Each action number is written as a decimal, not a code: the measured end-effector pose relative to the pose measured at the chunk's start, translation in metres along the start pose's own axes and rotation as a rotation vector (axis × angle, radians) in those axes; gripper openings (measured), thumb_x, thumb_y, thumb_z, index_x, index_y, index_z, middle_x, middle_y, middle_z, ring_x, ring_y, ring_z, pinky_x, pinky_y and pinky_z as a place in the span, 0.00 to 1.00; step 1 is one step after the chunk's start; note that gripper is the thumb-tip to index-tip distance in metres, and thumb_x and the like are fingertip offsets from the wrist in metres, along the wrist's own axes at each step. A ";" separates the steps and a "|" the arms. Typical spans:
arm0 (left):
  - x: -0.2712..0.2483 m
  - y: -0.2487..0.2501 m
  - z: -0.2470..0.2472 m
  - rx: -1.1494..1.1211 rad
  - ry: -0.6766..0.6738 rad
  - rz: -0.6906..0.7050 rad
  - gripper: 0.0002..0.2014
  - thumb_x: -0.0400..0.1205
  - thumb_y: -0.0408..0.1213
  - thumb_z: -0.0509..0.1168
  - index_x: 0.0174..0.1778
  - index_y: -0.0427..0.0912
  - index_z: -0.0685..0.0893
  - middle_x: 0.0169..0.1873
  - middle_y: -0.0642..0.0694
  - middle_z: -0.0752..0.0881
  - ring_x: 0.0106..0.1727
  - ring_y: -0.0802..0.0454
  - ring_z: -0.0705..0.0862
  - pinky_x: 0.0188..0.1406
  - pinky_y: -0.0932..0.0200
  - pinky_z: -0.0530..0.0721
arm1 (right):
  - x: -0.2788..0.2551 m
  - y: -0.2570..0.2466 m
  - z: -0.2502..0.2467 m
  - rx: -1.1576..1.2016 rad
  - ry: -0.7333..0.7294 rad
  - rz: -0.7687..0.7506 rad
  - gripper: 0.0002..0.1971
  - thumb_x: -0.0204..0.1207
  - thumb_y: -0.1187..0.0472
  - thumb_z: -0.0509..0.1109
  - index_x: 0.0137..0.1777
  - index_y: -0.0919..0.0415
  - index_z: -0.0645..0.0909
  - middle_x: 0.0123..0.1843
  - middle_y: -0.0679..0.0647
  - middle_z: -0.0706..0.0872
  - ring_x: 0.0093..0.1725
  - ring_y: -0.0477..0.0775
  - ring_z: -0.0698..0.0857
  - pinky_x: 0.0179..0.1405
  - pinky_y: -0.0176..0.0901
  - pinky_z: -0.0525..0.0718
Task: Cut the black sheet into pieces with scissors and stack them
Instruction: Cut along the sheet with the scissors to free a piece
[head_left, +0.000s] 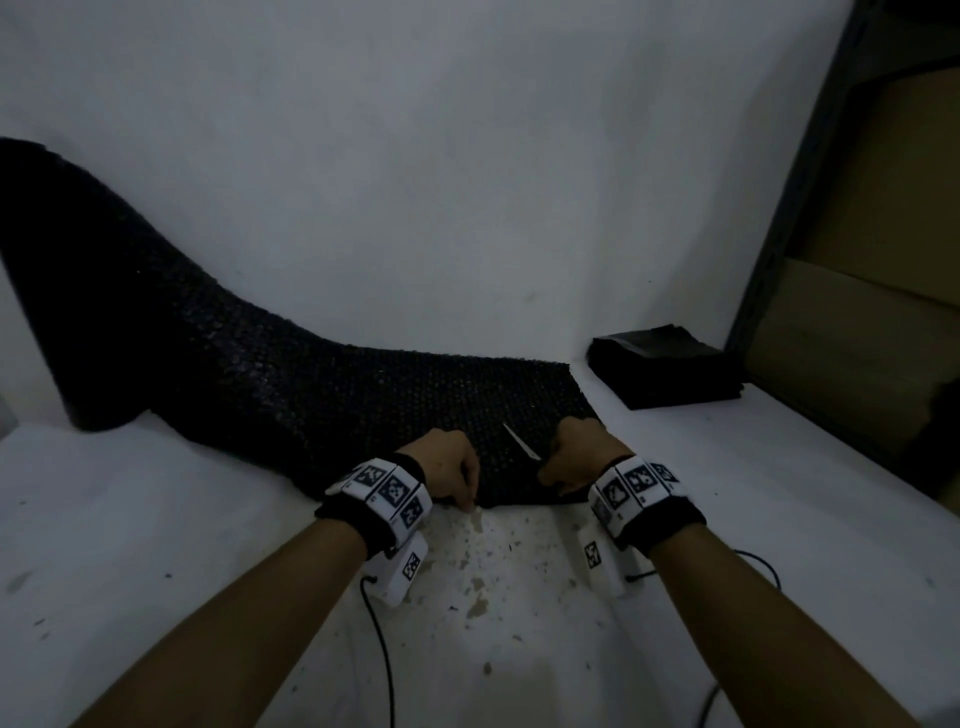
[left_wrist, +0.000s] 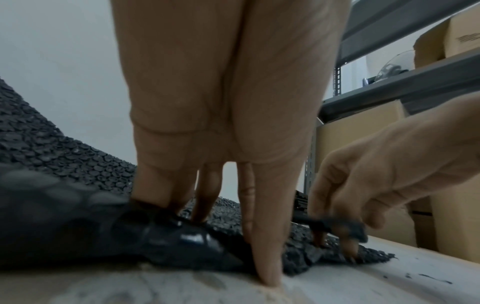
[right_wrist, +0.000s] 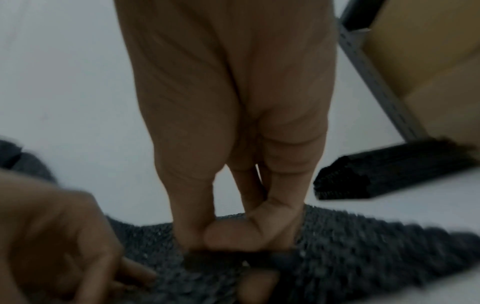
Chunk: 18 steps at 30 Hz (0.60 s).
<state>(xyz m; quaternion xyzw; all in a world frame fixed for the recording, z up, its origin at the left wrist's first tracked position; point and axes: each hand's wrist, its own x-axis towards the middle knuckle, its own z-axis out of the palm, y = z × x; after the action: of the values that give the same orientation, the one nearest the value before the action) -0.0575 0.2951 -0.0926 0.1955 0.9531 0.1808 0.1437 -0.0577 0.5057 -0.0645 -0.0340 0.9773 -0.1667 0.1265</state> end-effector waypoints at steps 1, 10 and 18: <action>0.001 0.001 0.001 0.003 0.014 -0.007 0.04 0.74 0.35 0.80 0.41 0.41 0.93 0.40 0.49 0.91 0.44 0.53 0.88 0.46 0.57 0.89 | 0.001 0.004 0.000 0.080 -0.002 -0.004 0.13 0.71 0.56 0.81 0.36 0.65 0.83 0.38 0.59 0.89 0.39 0.55 0.89 0.35 0.41 0.88; -0.002 0.002 0.004 -0.029 0.077 -0.009 0.04 0.76 0.36 0.78 0.42 0.43 0.91 0.46 0.46 0.91 0.48 0.49 0.87 0.46 0.56 0.87 | -0.032 0.027 0.009 0.895 -0.371 -0.031 0.12 0.83 0.58 0.72 0.56 0.68 0.88 0.47 0.63 0.85 0.40 0.58 0.75 0.36 0.44 0.78; -0.005 0.006 0.005 -0.055 0.144 -0.033 0.02 0.79 0.34 0.75 0.45 0.41 0.89 0.48 0.43 0.89 0.45 0.51 0.84 0.39 0.61 0.80 | -0.068 0.034 0.017 0.835 -0.562 -0.062 0.23 0.83 0.46 0.69 0.64 0.67 0.84 0.49 0.60 0.89 0.41 0.55 0.85 0.41 0.48 0.85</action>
<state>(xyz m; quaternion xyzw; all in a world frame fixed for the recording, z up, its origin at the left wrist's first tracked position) -0.0493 0.2996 -0.0935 0.1620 0.9588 0.2182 0.0833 0.0119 0.5395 -0.0749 -0.0532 0.7538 -0.5316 0.3825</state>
